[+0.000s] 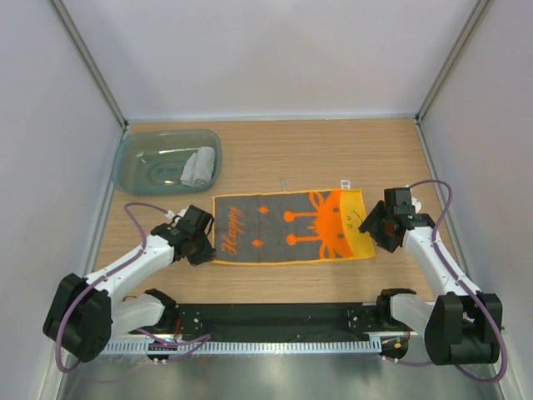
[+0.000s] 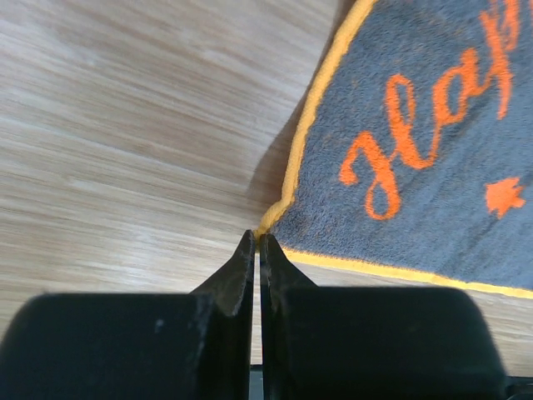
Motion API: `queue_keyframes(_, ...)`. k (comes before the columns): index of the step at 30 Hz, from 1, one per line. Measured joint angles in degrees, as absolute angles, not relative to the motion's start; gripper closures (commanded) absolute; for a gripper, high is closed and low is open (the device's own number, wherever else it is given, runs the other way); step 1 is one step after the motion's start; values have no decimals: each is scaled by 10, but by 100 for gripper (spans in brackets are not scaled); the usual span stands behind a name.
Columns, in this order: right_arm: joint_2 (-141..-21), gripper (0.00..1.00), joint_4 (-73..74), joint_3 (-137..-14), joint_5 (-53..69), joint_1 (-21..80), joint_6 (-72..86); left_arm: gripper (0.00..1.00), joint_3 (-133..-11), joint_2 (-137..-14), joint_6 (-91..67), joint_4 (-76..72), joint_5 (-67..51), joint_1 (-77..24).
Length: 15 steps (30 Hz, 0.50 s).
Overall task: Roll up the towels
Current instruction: Flatten the towel
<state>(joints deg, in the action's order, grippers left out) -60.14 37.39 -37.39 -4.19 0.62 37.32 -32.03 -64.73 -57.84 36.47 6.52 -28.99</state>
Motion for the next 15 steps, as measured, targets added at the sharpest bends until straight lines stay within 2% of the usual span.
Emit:
queue_keyframes(9, -618, 37, 387, -320, -44, 6, 413, 100, -334, -639, -550, 372, 75, -261)
queue_keyframes(11, -613, 41, 394, -318, -46, 6, 420, 100, -334, -639, -546, 372, 75, -256)
queue_keyframes(12, -610, 46, 395, -318, -46, 6, 423, 100, -334, -639, -542, 372, 74, -252)
queue_keyframes(15, -607, 48, 399, -318, -43, 6, 433, 100, -334, -639, -533, 371, 74, -239)
